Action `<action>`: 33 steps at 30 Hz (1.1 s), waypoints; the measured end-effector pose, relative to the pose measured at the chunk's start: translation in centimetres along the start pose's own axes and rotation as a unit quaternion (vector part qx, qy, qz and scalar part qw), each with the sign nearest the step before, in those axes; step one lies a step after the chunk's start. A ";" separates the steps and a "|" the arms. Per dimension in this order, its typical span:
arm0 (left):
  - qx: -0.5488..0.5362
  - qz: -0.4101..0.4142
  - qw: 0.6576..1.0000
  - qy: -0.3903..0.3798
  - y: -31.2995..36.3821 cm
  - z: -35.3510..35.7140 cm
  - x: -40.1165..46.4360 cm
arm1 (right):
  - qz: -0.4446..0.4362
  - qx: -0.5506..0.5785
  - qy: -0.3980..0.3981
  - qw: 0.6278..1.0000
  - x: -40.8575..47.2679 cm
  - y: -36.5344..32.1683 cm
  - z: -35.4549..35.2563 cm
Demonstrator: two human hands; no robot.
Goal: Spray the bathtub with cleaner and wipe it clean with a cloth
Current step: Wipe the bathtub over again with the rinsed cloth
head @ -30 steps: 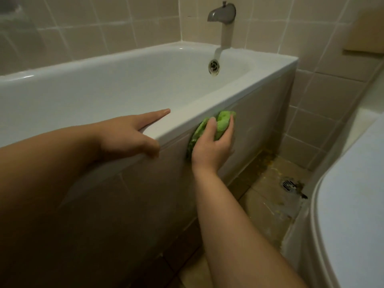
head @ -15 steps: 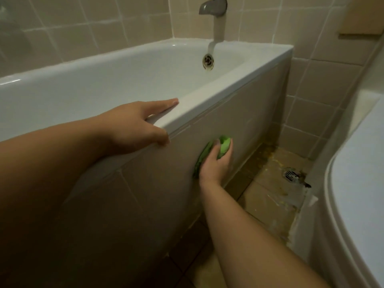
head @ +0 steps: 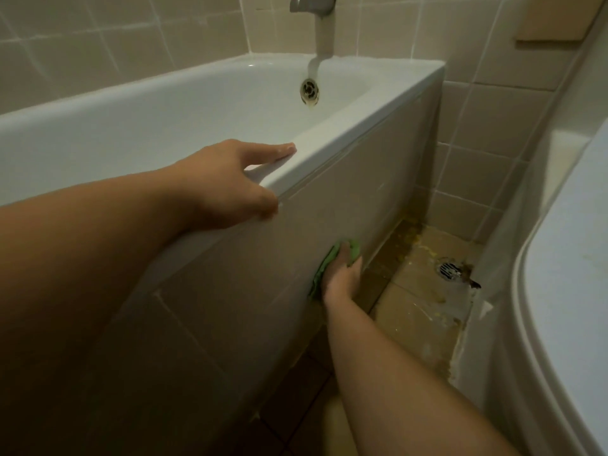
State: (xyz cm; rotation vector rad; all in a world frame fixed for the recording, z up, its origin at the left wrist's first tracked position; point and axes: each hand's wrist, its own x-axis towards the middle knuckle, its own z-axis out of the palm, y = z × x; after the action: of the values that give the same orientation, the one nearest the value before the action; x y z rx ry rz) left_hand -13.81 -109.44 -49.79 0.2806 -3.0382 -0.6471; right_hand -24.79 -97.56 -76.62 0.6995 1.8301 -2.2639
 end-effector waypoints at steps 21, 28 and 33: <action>-0.026 0.009 1.000 0.010 2.0 0.6 2.6 | -0.030 -0.005 0.075 0.997 0.7 10.5 0.3; -0.028 0.012 0.999 0.025 2.2 0.9 3.4 | 0.026 -0.002 -0.014 1.000 4.7 11.3 -1.9; -0.033 0.012 0.999 0.019 2.4 1.1 4.1 | 0.128 0.025 0.000 0.991 -0.2 11.0 -1.5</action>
State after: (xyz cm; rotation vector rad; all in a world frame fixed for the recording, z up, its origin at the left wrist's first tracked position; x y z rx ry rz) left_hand -18.29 -107.63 -49.87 0.2505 -2.9728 -0.7302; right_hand -19.88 -98.82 -86.46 0.8862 1.5839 -2.1482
